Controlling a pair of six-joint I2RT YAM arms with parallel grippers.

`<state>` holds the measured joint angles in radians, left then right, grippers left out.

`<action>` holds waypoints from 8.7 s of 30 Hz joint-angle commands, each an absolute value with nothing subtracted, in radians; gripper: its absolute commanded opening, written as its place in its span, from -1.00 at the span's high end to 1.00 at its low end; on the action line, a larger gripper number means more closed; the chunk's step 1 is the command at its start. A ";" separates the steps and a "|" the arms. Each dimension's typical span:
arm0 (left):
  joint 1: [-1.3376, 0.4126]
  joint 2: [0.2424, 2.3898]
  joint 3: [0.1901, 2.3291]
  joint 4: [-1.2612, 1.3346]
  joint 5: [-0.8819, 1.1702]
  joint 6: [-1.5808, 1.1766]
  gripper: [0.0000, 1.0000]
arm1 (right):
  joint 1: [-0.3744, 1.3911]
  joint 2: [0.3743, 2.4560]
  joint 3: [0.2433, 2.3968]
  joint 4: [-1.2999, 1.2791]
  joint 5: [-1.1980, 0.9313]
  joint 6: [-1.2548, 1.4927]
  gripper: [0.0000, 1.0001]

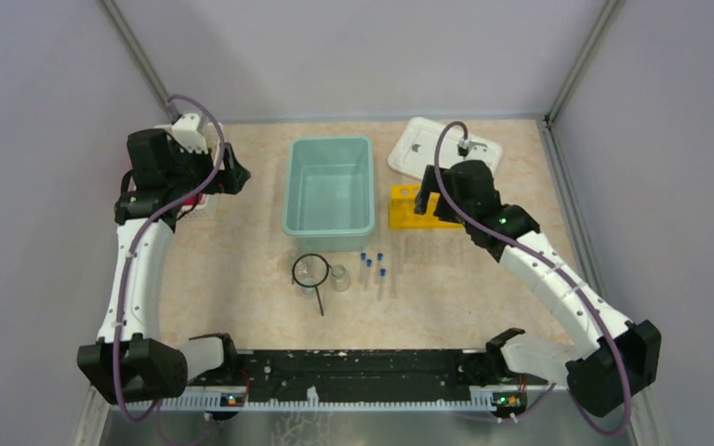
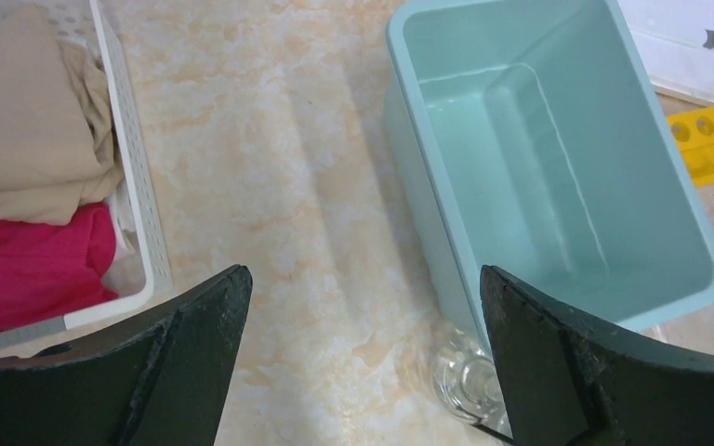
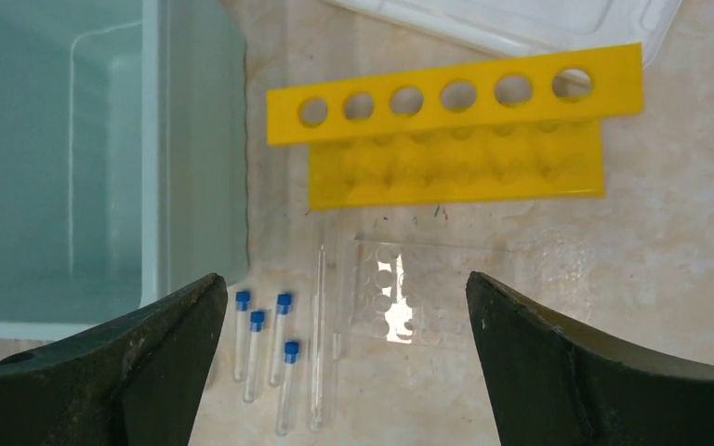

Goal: Organize the chemistry lab equipment

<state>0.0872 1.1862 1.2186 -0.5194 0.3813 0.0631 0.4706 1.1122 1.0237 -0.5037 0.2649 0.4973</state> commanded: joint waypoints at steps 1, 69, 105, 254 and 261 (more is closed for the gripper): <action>0.105 1.172 1.308 -0.637 0.446 0.040 -0.98 | 0.450 1.095 1.098 -0.500 0.156 0.576 -0.98; 0.106 1.136 1.312 -0.608 0.538 0.018 -0.98 | 0.724 1.794 1.079 -0.385 0.310 0.780 0.67; -0.251 1.164 1.233 -0.614 0.925 0.028 -0.98 | 1.074 1.474 1.632 -0.347 0.519 0.604 1.00; -0.206 1.177 1.329 -0.716 0.539 0.106 -0.98 | 0.635 1.489 0.909 0.290 0.711 0.290 0.70; -0.206 1.176 1.338 -0.722 0.529 0.110 -0.98 | 0.636 1.487 0.900 0.274 0.701 0.296 0.49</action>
